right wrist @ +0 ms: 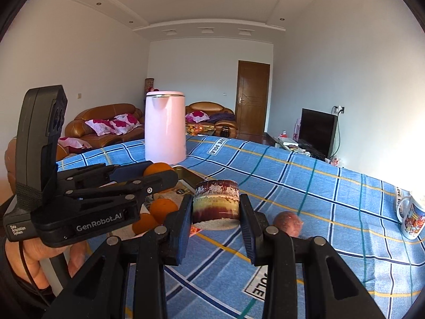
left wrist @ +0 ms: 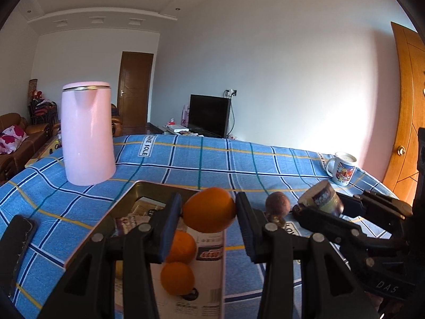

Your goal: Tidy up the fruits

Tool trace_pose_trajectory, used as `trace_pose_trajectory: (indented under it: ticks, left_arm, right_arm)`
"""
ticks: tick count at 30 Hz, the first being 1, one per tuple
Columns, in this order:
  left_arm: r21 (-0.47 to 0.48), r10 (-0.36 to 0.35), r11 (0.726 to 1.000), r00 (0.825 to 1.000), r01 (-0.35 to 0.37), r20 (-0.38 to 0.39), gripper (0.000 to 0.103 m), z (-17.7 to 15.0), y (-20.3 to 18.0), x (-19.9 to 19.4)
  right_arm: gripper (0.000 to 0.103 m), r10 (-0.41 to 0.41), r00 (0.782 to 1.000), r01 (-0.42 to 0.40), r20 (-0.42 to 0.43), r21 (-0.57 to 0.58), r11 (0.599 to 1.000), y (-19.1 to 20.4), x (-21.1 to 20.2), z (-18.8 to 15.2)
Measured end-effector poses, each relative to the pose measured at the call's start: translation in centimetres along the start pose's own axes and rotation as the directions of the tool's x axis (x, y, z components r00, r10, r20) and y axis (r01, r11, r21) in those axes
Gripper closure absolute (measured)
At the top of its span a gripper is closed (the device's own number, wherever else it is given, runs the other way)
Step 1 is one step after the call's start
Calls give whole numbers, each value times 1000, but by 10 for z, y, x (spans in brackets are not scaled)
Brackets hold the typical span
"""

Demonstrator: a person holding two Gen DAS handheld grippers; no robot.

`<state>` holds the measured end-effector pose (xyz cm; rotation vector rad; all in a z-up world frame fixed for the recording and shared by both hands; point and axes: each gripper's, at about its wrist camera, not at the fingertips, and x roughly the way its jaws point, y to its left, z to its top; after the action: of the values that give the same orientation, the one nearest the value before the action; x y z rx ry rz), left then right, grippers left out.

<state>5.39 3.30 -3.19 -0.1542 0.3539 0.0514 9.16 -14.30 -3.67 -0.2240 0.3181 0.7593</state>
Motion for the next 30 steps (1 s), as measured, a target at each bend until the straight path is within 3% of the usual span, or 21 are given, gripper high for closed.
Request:
trace_pose_trajectory:
  ticks: [9, 21, 26, 29, 30]
  left_arm:
    - [-80, 110, 990, 992, -115, -62, 59, -4, 65, -2]
    - [-118, 116, 984, 982, -135, -149, 59, -17, 96, 10]
    - [-126, 111, 983, 983, -129, -143, 57, -18, 99, 7]
    - [-128, 118, 983, 985, -135, -129, 51, -16, 99, 3]
    - [-129, 121, 982, 985, -137, -121, 47, -15, 98, 1]
  right_arm:
    - [67, 94, 992, -97, -83, -25, 995, 39, 35, 2]
    - [67, 167, 952, -199, -255, -103, 975, 94, 90, 0]
    - [67, 163, 934, -209, -317, -114, 971, 102, 104, -3]
    - [65, 175, 932, -215, -316, -97, 972, 101, 105, -2]
    - [59, 169, 935, -209, -312, -98, 973, 100, 104, -2]
